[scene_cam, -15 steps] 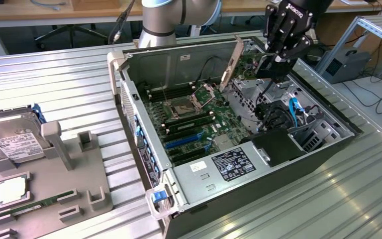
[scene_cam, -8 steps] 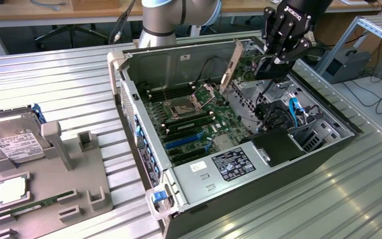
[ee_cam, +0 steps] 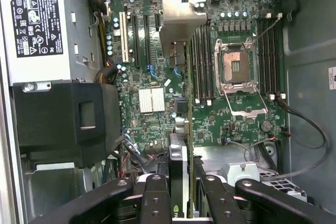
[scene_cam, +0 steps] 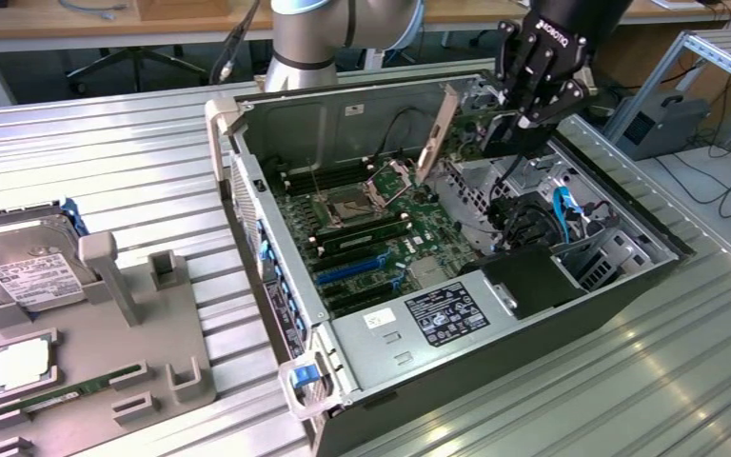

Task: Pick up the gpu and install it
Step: 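Insert the gpu into the slot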

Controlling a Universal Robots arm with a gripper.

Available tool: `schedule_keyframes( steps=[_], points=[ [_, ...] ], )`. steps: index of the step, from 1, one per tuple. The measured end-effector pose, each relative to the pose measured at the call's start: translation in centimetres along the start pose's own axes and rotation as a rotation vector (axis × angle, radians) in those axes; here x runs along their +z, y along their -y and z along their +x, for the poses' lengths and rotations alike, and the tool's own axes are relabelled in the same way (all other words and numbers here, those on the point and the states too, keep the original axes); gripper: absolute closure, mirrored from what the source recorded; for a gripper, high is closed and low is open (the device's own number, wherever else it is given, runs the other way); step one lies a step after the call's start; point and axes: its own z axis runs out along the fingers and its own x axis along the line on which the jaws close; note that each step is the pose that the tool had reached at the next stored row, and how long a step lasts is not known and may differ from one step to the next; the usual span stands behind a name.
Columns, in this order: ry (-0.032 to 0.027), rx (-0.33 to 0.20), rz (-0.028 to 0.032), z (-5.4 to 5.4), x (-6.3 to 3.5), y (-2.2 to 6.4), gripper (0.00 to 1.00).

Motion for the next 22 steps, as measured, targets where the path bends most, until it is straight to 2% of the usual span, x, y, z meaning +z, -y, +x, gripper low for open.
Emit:
schedule_keyframes(
  steps=[5,13,22],
  points=[
    [0.0002,-0.001,0.0023,0.1,0.64,-0.68,0.73],
    [0.001,-0.007,0.0167,0.2,2.01,-2.86,0.73],
    [0.0011,-0.009,0.0189,0.2,2.87,-5.61,0.73]
  ],
)
